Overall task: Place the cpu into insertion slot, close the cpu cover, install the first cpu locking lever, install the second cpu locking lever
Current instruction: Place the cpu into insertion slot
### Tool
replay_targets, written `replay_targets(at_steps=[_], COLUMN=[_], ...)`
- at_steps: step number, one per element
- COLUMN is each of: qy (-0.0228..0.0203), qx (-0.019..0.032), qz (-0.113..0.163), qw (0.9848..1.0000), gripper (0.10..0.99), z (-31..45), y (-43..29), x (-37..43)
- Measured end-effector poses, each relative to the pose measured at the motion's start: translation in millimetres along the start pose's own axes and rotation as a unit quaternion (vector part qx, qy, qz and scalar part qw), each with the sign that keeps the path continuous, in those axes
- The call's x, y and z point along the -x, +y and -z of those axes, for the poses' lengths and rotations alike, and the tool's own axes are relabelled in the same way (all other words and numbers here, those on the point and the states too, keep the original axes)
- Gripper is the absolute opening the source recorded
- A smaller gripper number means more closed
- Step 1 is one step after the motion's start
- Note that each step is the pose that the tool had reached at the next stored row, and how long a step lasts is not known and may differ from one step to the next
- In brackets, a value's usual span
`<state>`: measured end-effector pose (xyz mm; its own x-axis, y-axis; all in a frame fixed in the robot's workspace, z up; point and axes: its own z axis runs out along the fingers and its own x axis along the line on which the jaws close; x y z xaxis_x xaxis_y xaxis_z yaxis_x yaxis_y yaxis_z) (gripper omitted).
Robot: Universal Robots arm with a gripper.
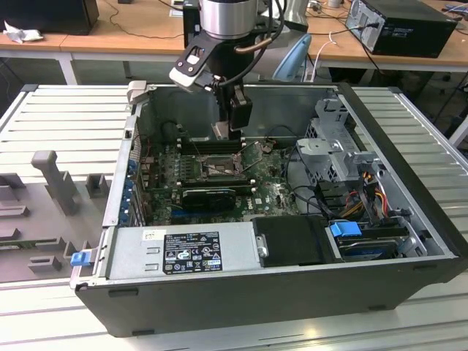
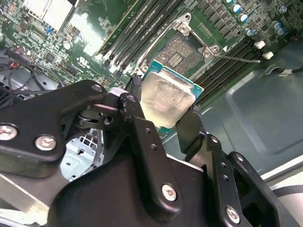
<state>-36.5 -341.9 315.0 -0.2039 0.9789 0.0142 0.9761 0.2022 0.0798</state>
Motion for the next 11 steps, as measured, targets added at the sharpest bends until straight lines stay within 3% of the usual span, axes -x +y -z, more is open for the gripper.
replay_targets(at_steps=[11], qy=[0.0], qx=[0.0], qz=[0.0], qw=[1.0], gripper=[0.533], z=[-6.9], y=[-0.5], x=[0.1])
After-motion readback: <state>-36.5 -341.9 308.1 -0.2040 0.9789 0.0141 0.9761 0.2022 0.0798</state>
